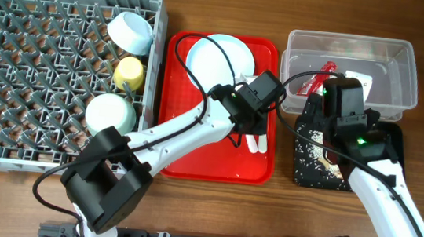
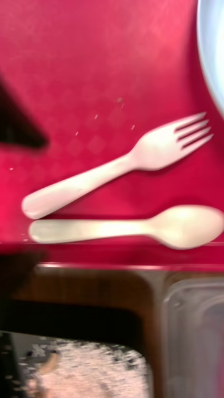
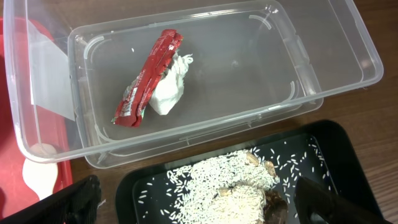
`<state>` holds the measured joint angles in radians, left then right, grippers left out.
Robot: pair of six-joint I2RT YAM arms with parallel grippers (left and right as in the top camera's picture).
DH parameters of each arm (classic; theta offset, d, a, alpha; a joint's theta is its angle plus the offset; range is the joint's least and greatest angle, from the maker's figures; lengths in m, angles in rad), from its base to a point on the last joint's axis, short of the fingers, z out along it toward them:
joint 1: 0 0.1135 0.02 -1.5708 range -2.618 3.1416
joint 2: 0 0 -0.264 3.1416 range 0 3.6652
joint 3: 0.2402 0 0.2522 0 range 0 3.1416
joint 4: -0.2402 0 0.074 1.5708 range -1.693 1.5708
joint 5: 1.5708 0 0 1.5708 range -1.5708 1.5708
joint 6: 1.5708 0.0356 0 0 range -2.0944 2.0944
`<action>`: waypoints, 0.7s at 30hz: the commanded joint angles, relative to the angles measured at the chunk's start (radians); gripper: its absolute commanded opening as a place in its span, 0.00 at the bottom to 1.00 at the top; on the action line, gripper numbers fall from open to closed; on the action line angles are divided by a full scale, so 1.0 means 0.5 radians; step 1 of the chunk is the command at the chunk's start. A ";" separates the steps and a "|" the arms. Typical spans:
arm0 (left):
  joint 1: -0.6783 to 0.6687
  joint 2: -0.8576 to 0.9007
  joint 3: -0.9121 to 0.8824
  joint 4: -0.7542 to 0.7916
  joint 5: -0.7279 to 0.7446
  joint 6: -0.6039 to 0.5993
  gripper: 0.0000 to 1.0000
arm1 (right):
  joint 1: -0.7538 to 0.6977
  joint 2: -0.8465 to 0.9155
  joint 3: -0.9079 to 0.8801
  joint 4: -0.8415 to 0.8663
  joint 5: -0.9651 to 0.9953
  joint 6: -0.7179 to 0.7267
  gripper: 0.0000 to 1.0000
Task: Sort waste into correct bins and load items into the dishwasher rack
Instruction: 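Lower the left gripper and grasp the white fork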
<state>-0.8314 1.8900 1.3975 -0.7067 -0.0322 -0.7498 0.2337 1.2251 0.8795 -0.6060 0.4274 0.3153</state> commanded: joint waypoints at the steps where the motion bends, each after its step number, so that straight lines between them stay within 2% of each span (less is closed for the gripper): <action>1: 0.000 0.053 -0.070 0.043 -0.278 -0.431 0.28 | -0.003 0.000 0.018 0.003 0.034 -0.001 1.00; 4: 0.000 0.105 -0.117 0.134 -0.424 -0.625 0.36 | -0.003 0.000 0.018 0.003 0.034 0.000 1.00; 6: 0.001 0.163 -0.117 0.207 -0.470 -0.636 0.52 | -0.003 0.000 0.018 0.003 0.034 -0.001 1.00; 7: 0.001 0.208 -0.117 0.269 -0.467 -0.636 0.53 | -0.003 0.000 0.018 0.003 0.034 -0.001 1.00; 12: 0.007 0.324 -0.118 0.488 -0.471 -0.636 0.51 | -0.003 0.000 0.018 0.003 0.034 0.000 1.00; 21: 0.020 0.500 -0.117 0.552 -0.485 -0.671 0.44 | -0.003 0.000 0.018 0.004 0.034 -0.001 0.99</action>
<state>-0.8295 2.0666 1.3468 -0.4324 -0.2619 -1.0618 0.2337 1.2251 0.8795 -0.6060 0.4274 0.3153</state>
